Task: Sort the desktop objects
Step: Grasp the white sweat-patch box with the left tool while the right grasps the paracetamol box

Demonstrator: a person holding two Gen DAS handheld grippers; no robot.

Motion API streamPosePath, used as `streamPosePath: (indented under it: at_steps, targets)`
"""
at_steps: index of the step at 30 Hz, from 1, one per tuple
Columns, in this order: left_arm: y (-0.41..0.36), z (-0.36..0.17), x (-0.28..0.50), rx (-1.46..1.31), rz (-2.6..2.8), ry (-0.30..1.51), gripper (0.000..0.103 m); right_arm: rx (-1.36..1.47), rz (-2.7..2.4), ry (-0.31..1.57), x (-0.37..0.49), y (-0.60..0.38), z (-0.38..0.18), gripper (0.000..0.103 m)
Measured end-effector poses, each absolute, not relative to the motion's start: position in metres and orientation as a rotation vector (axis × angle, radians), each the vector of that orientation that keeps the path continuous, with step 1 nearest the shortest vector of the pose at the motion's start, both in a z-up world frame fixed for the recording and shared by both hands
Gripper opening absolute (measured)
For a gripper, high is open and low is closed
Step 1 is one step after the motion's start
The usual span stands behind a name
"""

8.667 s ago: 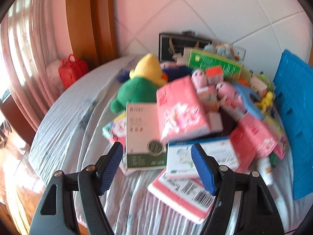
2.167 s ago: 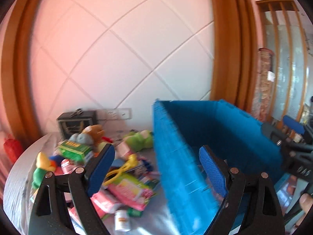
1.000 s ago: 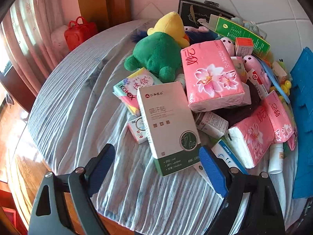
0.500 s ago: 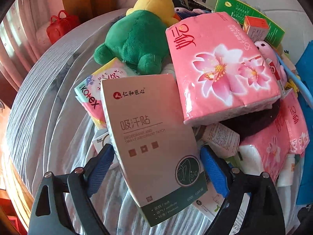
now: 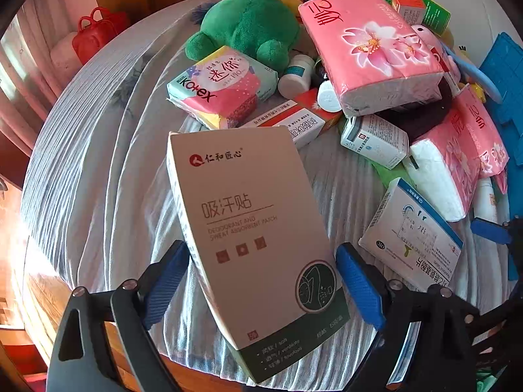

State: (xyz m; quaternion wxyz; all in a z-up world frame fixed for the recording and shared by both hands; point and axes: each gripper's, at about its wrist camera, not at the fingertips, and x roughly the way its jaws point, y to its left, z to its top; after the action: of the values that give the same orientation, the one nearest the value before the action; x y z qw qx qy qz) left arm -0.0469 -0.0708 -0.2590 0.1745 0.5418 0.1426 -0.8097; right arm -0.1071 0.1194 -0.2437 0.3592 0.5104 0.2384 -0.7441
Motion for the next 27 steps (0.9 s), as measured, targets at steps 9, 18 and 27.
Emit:
streamPosePath:
  at_steps: [9, 18, 27]
  targets:
    - [-0.063, -0.278, -0.058, 1.613, -2.277, 0.356, 0.078, 1.384, -1.886, 0.66, -0.114, 0.097, -0.273, 0.103]
    - [-0.062, -0.281, -0.028, 1.641, -2.283, 0.351, 0.076, 1.384, -1.818, 0.623, -0.108, 0.089, -0.264, 0.103]
    - [-0.061, -0.271, -0.025, 1.604, -2.312, 0.34, 0.076, 1.392, -1.789, 0.672, -0.103, 0.083, -0.268, 0.08]
